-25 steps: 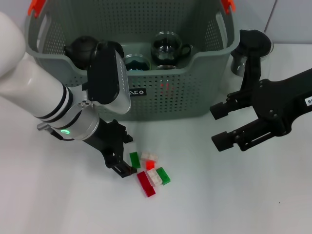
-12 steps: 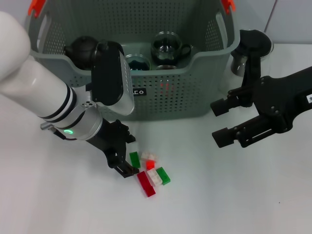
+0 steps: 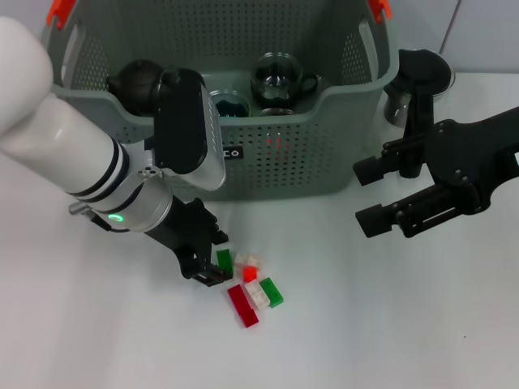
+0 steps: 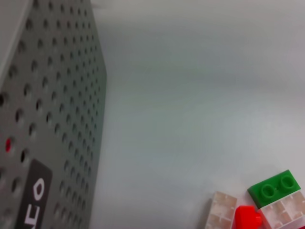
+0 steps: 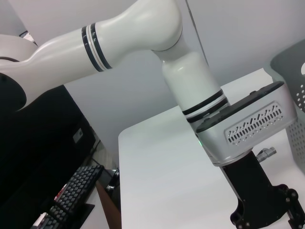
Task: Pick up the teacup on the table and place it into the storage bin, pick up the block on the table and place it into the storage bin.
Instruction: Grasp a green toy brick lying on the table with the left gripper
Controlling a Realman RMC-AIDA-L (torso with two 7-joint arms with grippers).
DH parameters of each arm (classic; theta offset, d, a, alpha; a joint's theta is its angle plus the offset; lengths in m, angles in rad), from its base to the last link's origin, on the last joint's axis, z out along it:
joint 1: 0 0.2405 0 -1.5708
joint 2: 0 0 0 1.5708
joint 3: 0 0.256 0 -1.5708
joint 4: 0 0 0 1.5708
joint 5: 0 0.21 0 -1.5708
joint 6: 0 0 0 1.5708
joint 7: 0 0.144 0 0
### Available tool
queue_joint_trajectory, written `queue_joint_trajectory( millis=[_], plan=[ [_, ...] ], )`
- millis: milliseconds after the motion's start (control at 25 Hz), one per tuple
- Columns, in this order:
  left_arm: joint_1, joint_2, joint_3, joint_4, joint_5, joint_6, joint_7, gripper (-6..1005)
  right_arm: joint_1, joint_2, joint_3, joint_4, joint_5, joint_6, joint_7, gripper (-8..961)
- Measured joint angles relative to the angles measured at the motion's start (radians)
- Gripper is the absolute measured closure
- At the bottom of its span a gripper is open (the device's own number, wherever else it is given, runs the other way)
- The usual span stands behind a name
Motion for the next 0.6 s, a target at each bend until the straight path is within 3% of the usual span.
queue_joint_trajectory(
  millis=[160, 360, 600],
  plan=[
    [-0.001, -0.001, 0.010, -0.001, 0.001, 0.001, -0.008, 327, -0.001, 0.000, 0.000, 0.000, 0.000, 0.001, -0.001, 54],
    [-0.001, -0.001, 0.012, -0.002, 0.002, 0.004, -0.010, 422, -0.002, 0.000, 0.005, 0.000, 0.001, 0.002, -0.003, 54],
    [-0.001, -0.001, 0.014, -0.002, 0.001, 0.003, -0.010, 419, -0.002, 0.001, 0.012, 0.000, 0.002, 0.001, -0.004, 54]
  ],
)
